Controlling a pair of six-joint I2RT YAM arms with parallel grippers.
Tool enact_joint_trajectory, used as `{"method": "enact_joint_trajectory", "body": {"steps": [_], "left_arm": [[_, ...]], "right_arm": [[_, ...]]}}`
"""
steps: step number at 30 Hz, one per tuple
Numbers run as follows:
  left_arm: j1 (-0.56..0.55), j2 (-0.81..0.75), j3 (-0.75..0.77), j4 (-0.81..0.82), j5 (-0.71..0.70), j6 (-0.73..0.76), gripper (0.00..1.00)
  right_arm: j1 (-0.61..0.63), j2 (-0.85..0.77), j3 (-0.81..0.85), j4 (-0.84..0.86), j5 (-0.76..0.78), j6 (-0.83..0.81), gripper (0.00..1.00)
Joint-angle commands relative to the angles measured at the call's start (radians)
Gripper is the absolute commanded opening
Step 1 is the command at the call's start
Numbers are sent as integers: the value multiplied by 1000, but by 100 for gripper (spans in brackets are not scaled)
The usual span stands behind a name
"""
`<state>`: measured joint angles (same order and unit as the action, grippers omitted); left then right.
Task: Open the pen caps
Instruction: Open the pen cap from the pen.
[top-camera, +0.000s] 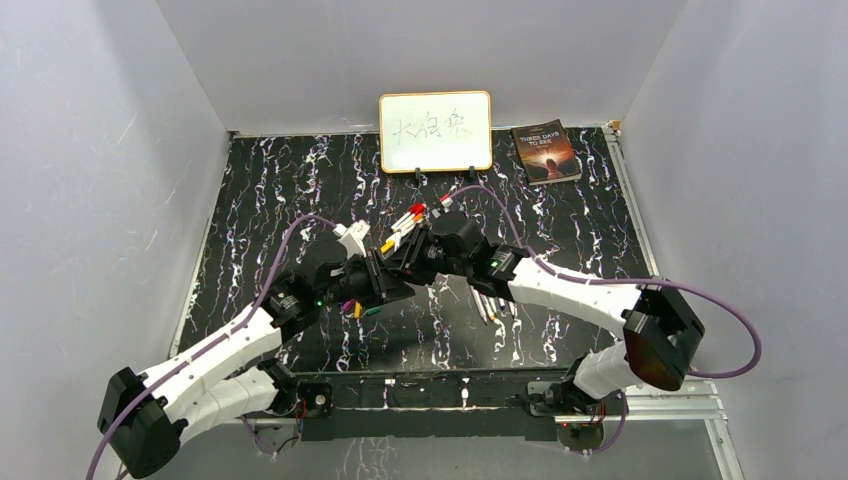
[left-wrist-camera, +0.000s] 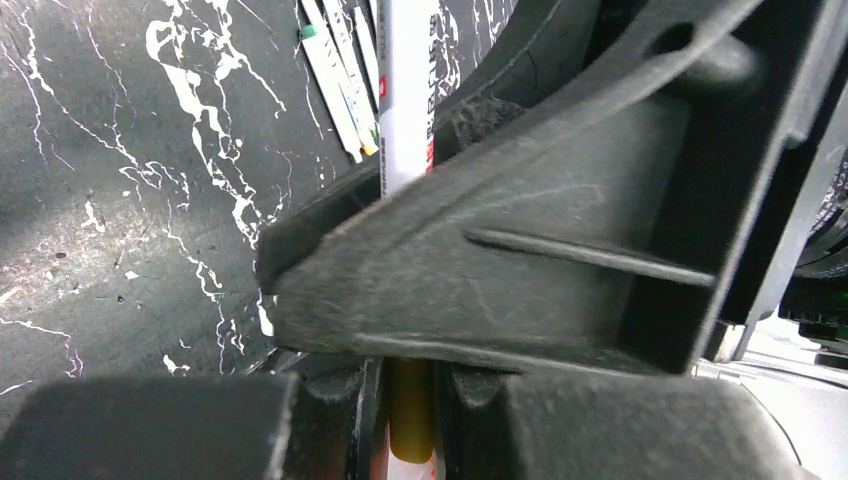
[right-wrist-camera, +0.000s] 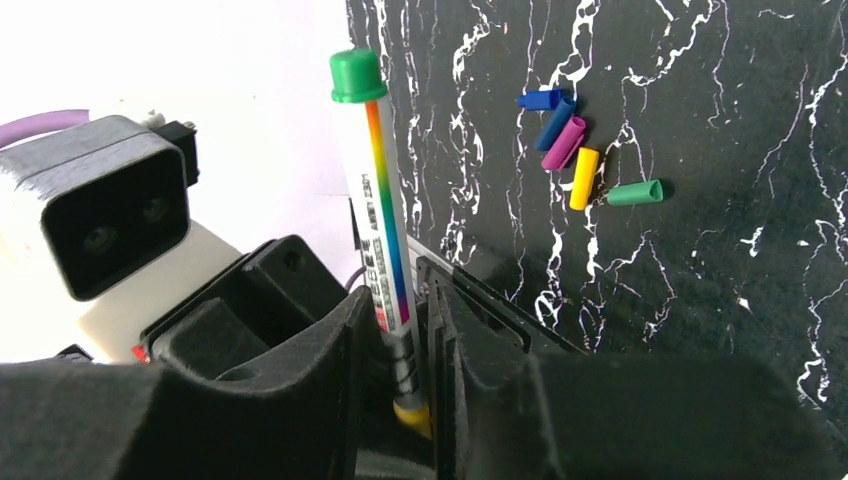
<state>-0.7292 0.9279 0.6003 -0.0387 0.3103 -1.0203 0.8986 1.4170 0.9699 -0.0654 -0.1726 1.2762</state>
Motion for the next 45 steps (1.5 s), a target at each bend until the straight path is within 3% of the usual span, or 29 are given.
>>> {"method": "enact_joint_trajectory", "body": {"steps": [1, 4, 15, 28, 36, 41, 45], "left_arm": [[-9, -6, 35, 9, 13, 17, 0], [-9, -13, 35, -5, 4, 20, 0], [-13, -30, 9, -15, 33, 21, 0], [-36, -156, -117, -45, 153, 9, 0], [-49, -229, -160, -118, 159, 9, 0], [-48, -248, -146, -185, 134, 27, 1], [-49, -238, -153, -191, 129, 30, 1]], "right_arm": [[46, 18, 70, 8, 16, -19, 16], [66, 33, 83, -14, 29, -27, 0], [49, 33, 125, -95, 87, -88, 0], [-310, 165, 286, -156, -95, -212, 0], [-438, 262, 404, -176, -177, -257, 0], [-449, 293, 487, -276, -220, -389, 0], [-445, 315, 557, -466, -221, -573, 0]]}}
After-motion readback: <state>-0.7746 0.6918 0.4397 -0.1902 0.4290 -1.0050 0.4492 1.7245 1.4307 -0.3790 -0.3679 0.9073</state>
